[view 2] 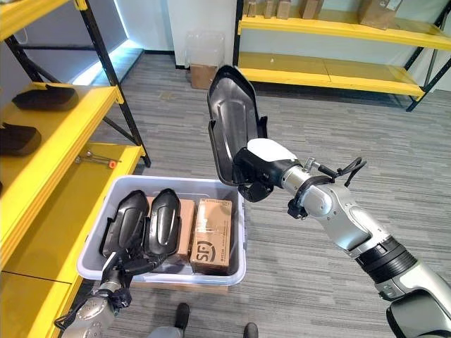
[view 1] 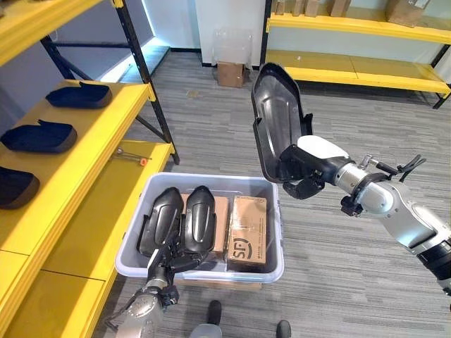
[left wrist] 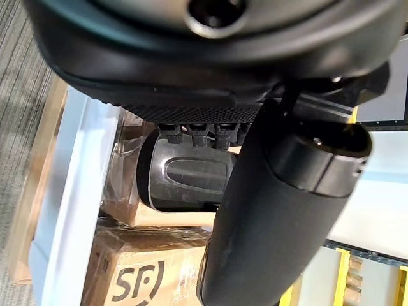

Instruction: Move parts from the plastic box to the shelf.

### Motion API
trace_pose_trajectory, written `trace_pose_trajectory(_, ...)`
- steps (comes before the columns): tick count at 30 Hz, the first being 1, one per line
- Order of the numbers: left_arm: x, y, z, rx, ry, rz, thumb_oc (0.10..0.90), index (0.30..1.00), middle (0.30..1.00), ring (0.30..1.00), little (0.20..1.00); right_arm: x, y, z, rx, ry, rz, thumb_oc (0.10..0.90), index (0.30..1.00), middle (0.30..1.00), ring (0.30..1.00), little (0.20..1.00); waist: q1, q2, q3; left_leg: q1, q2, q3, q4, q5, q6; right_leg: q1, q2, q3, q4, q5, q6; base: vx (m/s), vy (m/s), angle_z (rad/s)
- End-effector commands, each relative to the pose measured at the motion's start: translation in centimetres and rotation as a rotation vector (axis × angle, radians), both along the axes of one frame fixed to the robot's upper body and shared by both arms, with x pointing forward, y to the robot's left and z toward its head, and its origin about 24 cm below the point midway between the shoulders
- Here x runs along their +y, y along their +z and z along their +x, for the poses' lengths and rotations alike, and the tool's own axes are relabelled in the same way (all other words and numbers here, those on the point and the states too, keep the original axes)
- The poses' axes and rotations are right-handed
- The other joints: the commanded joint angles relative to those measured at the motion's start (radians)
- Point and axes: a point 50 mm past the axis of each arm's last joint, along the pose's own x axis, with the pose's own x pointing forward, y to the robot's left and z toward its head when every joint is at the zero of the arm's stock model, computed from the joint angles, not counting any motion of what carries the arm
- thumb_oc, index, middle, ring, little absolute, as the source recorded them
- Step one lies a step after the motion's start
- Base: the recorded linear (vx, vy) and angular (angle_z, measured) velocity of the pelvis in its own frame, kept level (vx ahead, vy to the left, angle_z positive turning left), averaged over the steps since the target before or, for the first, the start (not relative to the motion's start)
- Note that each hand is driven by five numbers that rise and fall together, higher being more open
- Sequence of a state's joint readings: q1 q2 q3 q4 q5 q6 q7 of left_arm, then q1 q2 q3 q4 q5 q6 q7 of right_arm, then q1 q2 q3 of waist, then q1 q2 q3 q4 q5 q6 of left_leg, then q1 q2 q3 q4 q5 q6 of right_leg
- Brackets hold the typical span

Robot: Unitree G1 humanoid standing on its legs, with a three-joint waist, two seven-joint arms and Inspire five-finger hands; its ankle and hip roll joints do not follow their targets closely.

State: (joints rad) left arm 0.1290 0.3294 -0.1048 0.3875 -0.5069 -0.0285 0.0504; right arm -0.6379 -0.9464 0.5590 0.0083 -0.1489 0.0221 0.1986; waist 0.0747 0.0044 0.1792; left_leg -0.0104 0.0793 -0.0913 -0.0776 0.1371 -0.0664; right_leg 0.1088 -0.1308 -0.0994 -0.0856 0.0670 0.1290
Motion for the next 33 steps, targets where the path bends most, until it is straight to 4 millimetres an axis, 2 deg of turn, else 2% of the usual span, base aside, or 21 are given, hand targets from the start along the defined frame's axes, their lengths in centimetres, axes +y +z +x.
trace_pose_trajectory(1, 0.7, 1.6, 1.3, -0.104, -0.013, 0.021, 0.900, 1.000, 1.000, 1.000, 1.000, 2.6, 7.1, 0.7, -0.280, 0.094, 0.098, 0.400, 0.300, 0.300, 0.300, 0.300, 0.028, -0.039, -0.115, 0.069, 0.082, 0.013, 0.007, -0.026, -0.027, -0.061, 0.013, 0.011, 0.149, -0.070, -0.026, -0.05, -0.214, 0.08)
trace_pose_trajectory(2, 0.7, 1.3, 1.0, -0.092, 0.019, 0.001, 0.900, 1.000, 1.000, 1.000, 1.000, 2.9, 7.5, 0.7, -0.288, 0.109, 0.111, 0.400, 0.300, 0.300, 0.300, 0.300, 0.039, -0.029, -0.112, 0.068, 0.107, -0.002, 0.043, -0.002, -0.034, -0.048, 0.041, 0.005, 0.169, -0.095, -0.048, -0.05, -0.236, 0.08)
trace_pose_trajectory(6, 0.6, 0.9, 0.4, -0.077, 0.035, -0.013, 0.900, 1.000, 1.000, 1.000, 1.000, 3.0, 7.9, 0.8, -0.284, 0.116, 0.121, 0.400, 0.300, 0.300, 0.300, 0.300, 0.047, -0.019, -0.101, 0.063, 0.132, -0.019, 0.061, 0.036, -0.042, -0.037, 0.069, -0.002, 0.171, -0.108, -0.067, -0.05, -0.165, 0.09)
trace_pose_trajectory(7, 0.5, 0.6, 0.1, -0.068, 0.043, -0.026, 0.900, 1.000, 1.000, 1.000, 1.000, 3.0, 8.3, 0.8, -0.293, 0.119, 0.120, 0.400, 0.300, 0.300, 0.300, 0.300, 0.060, -0.010, -0.086, 0.043, 0.143, -0.038, 0.064, 0.093, -0.057, -0.034, 0.082, -0.015, 0.160, -0.105, -0.076, -0.07, -0.100, 0.09)
trace_pose_trajectory(8, 0.4, 0.6, 0.1, -0.068, 0.044, -0.027, 0.900, 1.000, 1.000, 1.000, 1.000, 3.0, 8.3, 0.8, -0.293, 0.119, 0.119, 0.400, 0.300, 0.300, 0.300, 0.300, 0.058, -0.009, -0.086, 0.043, 0.143, -0.040, 0.063, 0.095, -0.057, -0.034, 0.082, -0.016, 0.159, -0.104, -0.077, -0.15, -0.142, 0.17)
trace_pose_trajectory(9, 0.4, 0.4, -0.1, -0.059, 0.049, -0.030, 0.900, 1.000, 1.000, 1.000, 1.000, 2.9, 8.7, 0.9, -0.308, 0.118, 0.104, 0.400, 0.300, 0.300, 0.300, 0.300, 0.069, 0.001, -0.071, 0.018, 0.153, -0.058, 0.041, 0.171, -0.078, -0.038, 0.085, -0.036, 0.145, -0.099, -0.082, -0.13, -0.056, 0.28)
trace_pose_trajectory(11, 0.3, 0.4, -0.1, -0.064, 0.056, -0.041, 0.900, 1.000, 1.000, 1.000, 1.000, 2.4, 9.3, 0.8, -0.333, 0.104, 0.081, 0.400, 0.300, 0.300, 0.300, 0.300, 0.071, 0.008, -0.055, -0.029, 0.156, -0.053, 0.008, 0.254, -0.094, -0.052, 0.076, -0.067, 0.134, -0.092, -0.084, -0.30, -0.081, 0.66)
trace_pose_trajectory(12, 0.5, 0.5, 0.5, -0.072, 0.046, -0.024, 0.900, 1.000, 1.000, 1.000, 1.000, 1.4, 9.6, 0.7, -0.365, 0.064, 0.060, 0.400, 0.300, 0.300, 0.300, 0.300, 0.042, -0.019, -0.032, -0.062, 0.176, 0.118, 0.132, 0.214, -0.073, -0.104, 0.030, -0.134, 0.139, -0.069, -0.093, -0.38, -0.111, 1.27)
trace_pose_trajectory(13, 0.4, 0.6, 0.5, -0.076, 0.042, -0.027, 0.900, 1.000, 1.000, 1.000, 1.000, 1.0, 9.4, 0.8, -0.369, 0.046, 0.057, 0.400, 0.300, 0.300, 0.300, 0.300, 0.037, -0.021, -0.039, -0.051, 0.174, 0.126, 0.122, 0.187, -0.072, -0.113, 0.025, -0.146, 0.135, -0.068, -0.092, -0.35, -0.161, 1.54)
trace_pose_trajectory(14, 0.3, 0.9, 0.8, -0.091, 0.027, -0.027, 0.900, 1.000, 1.000, 1.000, 1.000, 1.0, 9.5, 0.9, -0.384, 0.041, 0.054, 0.400, 0.300, 0.300, 0.300, 0.300, 0.027, -0.032, -0.039, -0.023, 0.184, 0.154, 0.176, 0.147, -0.068, -0.117, 0.014, -0.162, 0.136, -0.062, -0.096, -0.10, -0.041, 1.18)
trace_pose_trajectory(15, 0.2, 1.2, 1.1, -0.105, 0.016, -0.025, 0.900, 1.000, 1.000, 1.000, 1.000, 0.7, 9.6, 1.0, -0.395, 0.021, 0.053, 0.400, 0.300, 0.300, 0.300, 0.300, 0.019, -0.031, -0.044, -0.003, 0.193, 0.176, 0.193, 0.126, -0.066, -0.121, 0.008, -0.187, 0.140, -0.067, -0.099, -0.07, -0.028, 1.10)
trace_pose_trajectory(17, -0.2, 1.5, 1.6, -0.118, -0.004, -0.026, 0.900, 1.000, 1.000, 1.000, 1.000, 0.1, 9.3, 0.9, -0.397, -0.002, 0.061, 0.400, 0.300, 0.300, 0.300, 0.300, -0.006, -0.030, -0.054, 0.044, 0.230, 0.239, 0.158, 0.109, -0.070, -0.122, -0.003, -0.234, 0.164, -0.079, -0.095, -0.03, 0.029, 0.95)
trace_pose_trajectory(18, -0.2, 1.5, 1.6, -0.118, -0.004, -0.026, 0.900, 1.000, 1.000, 1.000, 1.000, 0.1, 9.3, 0.9, -0.397, -0.003, 0.061, 0.400, 0.300, 0.300, 0.300, 0.300, -0.005, -0.030, -0.055, 0.043, 0.229, 0.239, 0.158, 0.109, -0.070, -0.122, -0.004, -0.234, 0.163, -0.079, -0.095, -0.01, 0.050, 1.15)
trace_pose_trajectory(20, -0.7, 1.8, 2.3, -0.129, -0.017, -0.027, 0.900, 1.000, 1.000, 1.000, 1.000, -0.9, 9.1, 0.4, -0.404, -0.034, 0.051, 0.400, 0.300, 0.300, 0.300, 0.300, -0.030, -0.019, -0.062, 0.100, 0.270, 0.305, 0.095, 0.101, -0.085, -0.126, -0.021, -0.287, 0.205, -0.100, -0.086, 0.02, 0.163, 1.37)
trace_pose_trajectory(21, -1.4, 1.7, 2.4, -0.129, -0.044, -0.033, 0.900, 1.000, 1.000, 1.000, 1.000, -2.6, 8.3, -0.1, -0.389, -0.093, 0.070, 0.400, 0.300, 0.300, 0.300, 0.300, -0.052, 0.001, -0.072, 0.116, 0.268, 0.350, 0.029, 0.056, -0.105, -0.106, -0.065, -0.329, 0.228, -0.104, -0.054, 0.07, 0.216, 1.30)
trace_pose_trajectory(24, -1.3, 1.5, 2.0, -0.115, -0.056, -0.025, 0.900, 1.000, 1.000, 1.000, 1.000, -3.3, 7.4, -0.3, -0.370, -0.122, 0.096, 0.400, 0.300, 0.300, 0.300, 0.300, -0.043, 0.005, -0.081, 0.117, 0.254, 0.333, 0.030, 0.035, -0.101, -0.085, -0.082, -0.337, 0.206, -0.088, -0.043, 0.07, 0.233, 1.03)
trace_pose_trajectory(25, -1.0, 1.5, 1.8, -0.112, -0.063, -0.010, 0.900, 1.000, 1.000, 1.000, 1.000, -3.8, 6.9, -0.4, -0.360, -0.142, 0.105, 0.400, 0.300, 0.300, 0.300, 0.300, -0.032, -0.003, -0.080, 0.114, 0.232, 0.326, 0.041, 0.016, -0.094, -0.063, -0.110, -0.352, 0.187, -0.057, -0.026, 0.03, 0.196, 0.44)
trace_pose_trajectory(28, -0.7, 1.6, 1.7, -0.112, -0.056, 0.002, 0.900, 1.000, 1.000, 1.000, 1.000, -4.3, 6.1, -0.7, -0.345, -0.160, 0.103, 0.400, 0.300, 0.300, 0.300, 0.300, -0.017, -0.017, -0.086, 0.121, 0.185, 0.325, 0.025, -0.036, -0.073, -0.046, -0.154, -0.368, 0.168, -0.021, 0.002, 0.03, 0.221, 0.23)
trace_pose_trajectory(30, -0.6, 1.4, 1.5, -0.105, -0.045, 0.001, 0.900, 1.000, 1.000, 1.000, 1.000, -4.4, 5.6, -0.8, -0.334, -0.167, 0.112, 0.400, 0.300, 0.300, 0.300, 0.300, -0.012, -0.023, -0.090, 0.125, 0.160, 0.316, 0.010, -0.049, -0.063, -0.038, -0.168, -0.370, 0.156, 0.000, 0.014, 0.03, 0.186, 0.28)
trace_pose_trajectory(33, 0.0, 1.7, 1.6, -0.116, -0.045, 0.025, 0.900, 1.000, 1.000, 1.000, 1.000, -4.5, 5.1, -0.9, -0.322, -0.173, 0.117, 0.400, 0.300, 0.300, 0.300, 0.300, -0.002, -0.045, -0.099, 0.115, 0.126, 0.303, 0.001, -0.067, -0.049, -0.025, -0.193, -0.382, 0.129, 0.040, 0.040, 0.00, 0.134, 0.17)
